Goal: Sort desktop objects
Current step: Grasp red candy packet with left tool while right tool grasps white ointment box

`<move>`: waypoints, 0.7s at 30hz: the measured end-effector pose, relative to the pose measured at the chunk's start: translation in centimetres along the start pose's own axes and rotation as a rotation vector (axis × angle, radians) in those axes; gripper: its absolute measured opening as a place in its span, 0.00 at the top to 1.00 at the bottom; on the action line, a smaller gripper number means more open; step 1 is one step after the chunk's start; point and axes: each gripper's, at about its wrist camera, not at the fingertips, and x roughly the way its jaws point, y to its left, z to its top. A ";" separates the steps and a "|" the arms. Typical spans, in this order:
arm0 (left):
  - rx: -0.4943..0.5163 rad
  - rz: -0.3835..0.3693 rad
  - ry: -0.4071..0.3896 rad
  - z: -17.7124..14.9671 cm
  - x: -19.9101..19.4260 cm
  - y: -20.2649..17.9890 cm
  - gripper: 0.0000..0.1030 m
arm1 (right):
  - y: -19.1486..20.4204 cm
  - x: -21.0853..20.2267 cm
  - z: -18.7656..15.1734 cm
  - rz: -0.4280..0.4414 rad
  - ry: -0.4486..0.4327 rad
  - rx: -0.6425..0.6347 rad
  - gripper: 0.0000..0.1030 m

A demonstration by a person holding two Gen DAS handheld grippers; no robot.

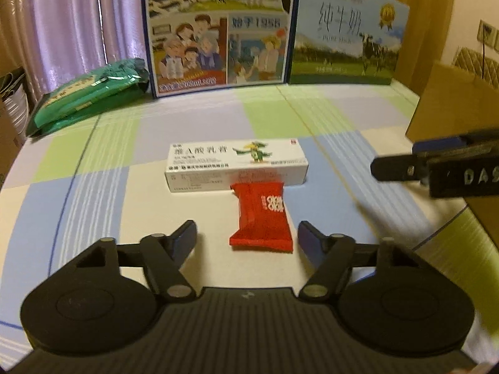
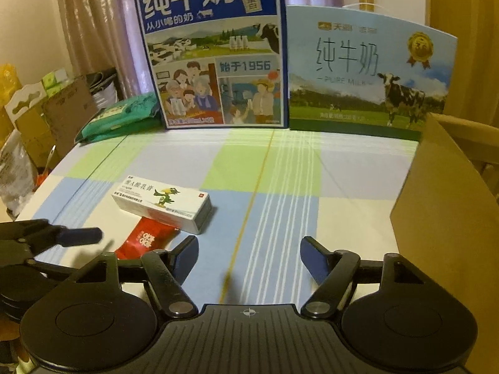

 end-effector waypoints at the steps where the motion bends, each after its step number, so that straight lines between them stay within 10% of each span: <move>1: -0.002 -0.003 0.004 0.0 0.3 0.1 0.40 | 0.0 0.1 0.1 0.001 -0.004 -0.008 0.32; 12: 0.041 -0.027 -0.024 0.6 1.8 -0.6 0.71 | 0.8 2.2 -0.8 0.011 -0.017 -0.136 0.32; 21: 0.074 -0.004 0.005 -0.8 0.4 2.0 0.75 | 2.7 3.1 0.1 0.081 -0.055 -0.212 0.32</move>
